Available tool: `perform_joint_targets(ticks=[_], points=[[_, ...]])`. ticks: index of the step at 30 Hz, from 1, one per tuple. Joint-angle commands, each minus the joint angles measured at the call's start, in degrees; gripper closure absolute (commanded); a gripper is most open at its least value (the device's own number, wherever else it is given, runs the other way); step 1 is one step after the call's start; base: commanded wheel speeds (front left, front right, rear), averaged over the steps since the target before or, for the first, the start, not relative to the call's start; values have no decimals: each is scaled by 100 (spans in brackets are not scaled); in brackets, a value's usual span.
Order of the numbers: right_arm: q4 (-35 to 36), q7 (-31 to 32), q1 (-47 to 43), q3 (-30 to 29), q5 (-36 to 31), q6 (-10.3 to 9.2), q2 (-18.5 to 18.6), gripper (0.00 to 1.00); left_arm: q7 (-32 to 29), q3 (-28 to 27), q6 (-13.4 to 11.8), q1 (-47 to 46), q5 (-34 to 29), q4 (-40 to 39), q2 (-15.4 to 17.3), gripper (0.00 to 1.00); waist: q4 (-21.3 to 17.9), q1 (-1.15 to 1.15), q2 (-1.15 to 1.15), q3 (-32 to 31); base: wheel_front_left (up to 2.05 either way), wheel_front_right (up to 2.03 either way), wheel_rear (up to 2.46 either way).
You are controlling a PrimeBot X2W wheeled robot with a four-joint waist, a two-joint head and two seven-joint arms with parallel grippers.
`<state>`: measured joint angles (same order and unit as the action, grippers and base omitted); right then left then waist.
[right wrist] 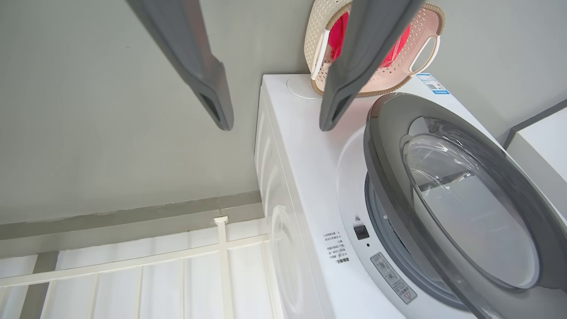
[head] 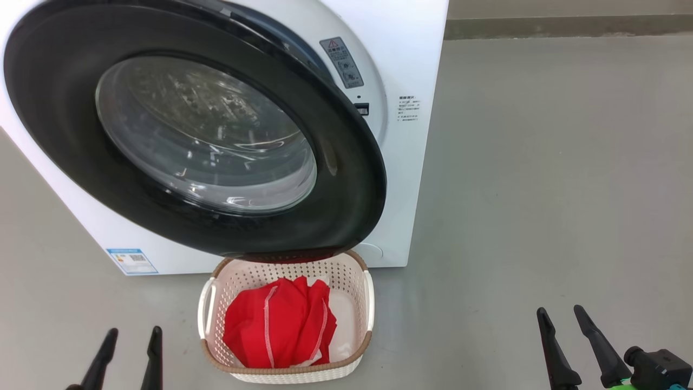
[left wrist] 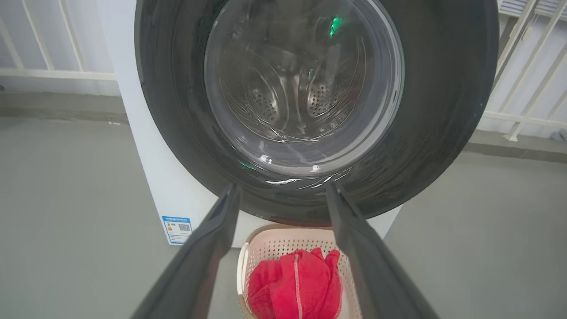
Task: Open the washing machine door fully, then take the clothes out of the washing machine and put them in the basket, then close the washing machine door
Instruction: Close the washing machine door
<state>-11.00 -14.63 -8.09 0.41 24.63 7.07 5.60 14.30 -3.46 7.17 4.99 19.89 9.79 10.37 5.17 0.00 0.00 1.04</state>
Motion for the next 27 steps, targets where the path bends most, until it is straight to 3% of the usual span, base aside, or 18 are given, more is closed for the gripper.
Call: perform_joint_targets(ticks=[1, 6, 26, 27], points=[[149, -37, 69, 96, -10, 42, 117, 0, 69, -314, 32, -54, -298, -174, -58, 0, -1, 0, 0, -16, 0, 0, 0], [126, -37, 50, 130, -12, 42, 108, 0, 70, -406, 32, 52, -828, -53, -302, 0, -6, 0, 0, -45, 0, 0, 0], [148, -37, 87, 219, 18, 42, 92, 0, 70, -406, 32, 12, -926, -11, -447, 0, 94, 0, 0, -42, 0, 0, 0], [145, -37, 105, 264, 32, 42, 95, 64, 70, -390, 32, 3, -925, -10, -452, 0, 113, 0, 0, -34, 0, 0, 0]])
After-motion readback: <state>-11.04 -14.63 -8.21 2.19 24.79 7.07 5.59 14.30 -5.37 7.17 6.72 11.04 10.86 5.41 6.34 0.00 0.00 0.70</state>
